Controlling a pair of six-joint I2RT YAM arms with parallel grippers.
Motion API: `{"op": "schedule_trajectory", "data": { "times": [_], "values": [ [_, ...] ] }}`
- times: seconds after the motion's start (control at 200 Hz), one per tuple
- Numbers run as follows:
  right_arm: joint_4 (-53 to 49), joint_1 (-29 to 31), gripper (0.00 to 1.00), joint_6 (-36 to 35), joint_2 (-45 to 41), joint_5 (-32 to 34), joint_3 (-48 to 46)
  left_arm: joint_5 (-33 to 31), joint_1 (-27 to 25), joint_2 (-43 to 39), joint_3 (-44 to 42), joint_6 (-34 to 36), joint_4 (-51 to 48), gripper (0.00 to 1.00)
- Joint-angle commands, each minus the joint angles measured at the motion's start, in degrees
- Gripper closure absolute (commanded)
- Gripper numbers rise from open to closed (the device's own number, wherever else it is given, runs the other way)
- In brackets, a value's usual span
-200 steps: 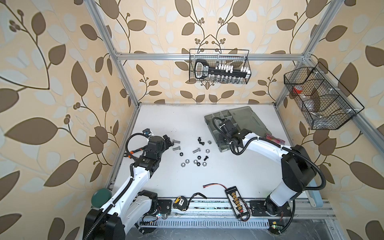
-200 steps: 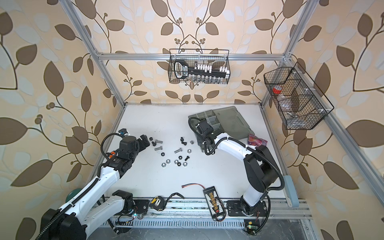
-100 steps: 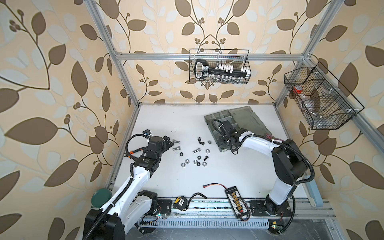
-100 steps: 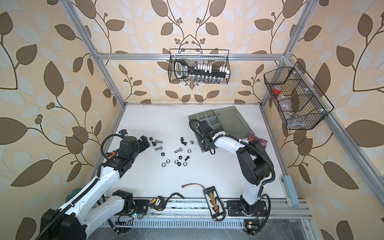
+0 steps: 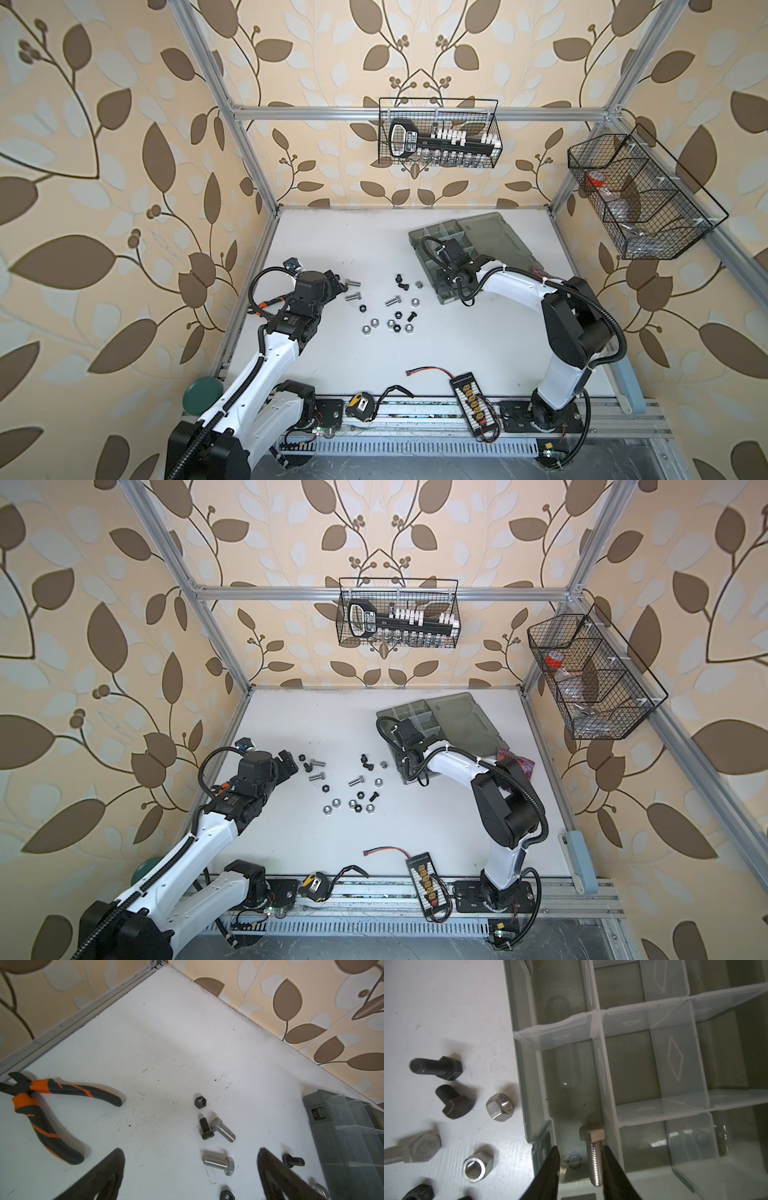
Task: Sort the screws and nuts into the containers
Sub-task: 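Carry the silver bolt into a box compartment and open the right gripper, then move the right gripper to the parts pile and grasp another silver bolt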
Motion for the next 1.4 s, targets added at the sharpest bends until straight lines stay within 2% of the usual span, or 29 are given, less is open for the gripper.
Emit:
{"op": "schedule_trajectory", "data": {
  "times": [0.0,0.15,0.36,0.745,1.075,1.27,1.394],
  "values": [
    [-0.9,0.0,0.64,0.5,-3.1,-0.7,1.0,-1.2,-0.2,-1.0,1.7,0.3,0.1,0.01],
    [-0.1,1.8,0.63,1.2,-6.3,-2.0,-1.1,-1.5,-0.2,0.4,2.8,0.1,-1.9,0.01],
    [1.3,9.0,0.62,4.2,-9.2,-4.0,-4.0,-0.6,-0.2,1.5,3.0,0.1,-2.0,0.01],
    [3.8,17.1,0.63,6.2,-1.6,-8.7,-1.2,-0.5,-0.2,2.0,2.7,-0.7,-1.8,0.01],
    [7.6,18.1,0.63,7.3,5.6,-16.5,1.8,-1.6,-0.2,2.0,2.7,-1.0,-2.4,0.01],
    [7.4,18.2,0.62,7.4,8.7,-15.6,4.2,-1.7,-0.2,1.9,2.8,-0.9,-2.7,0.01],
    [6.8,18.1,0.55,7.7,10.0,-14.9,5.6,-2.0,-0.2,1.8,2.7,-0.8,-2.8,0.01]
  ]
}}
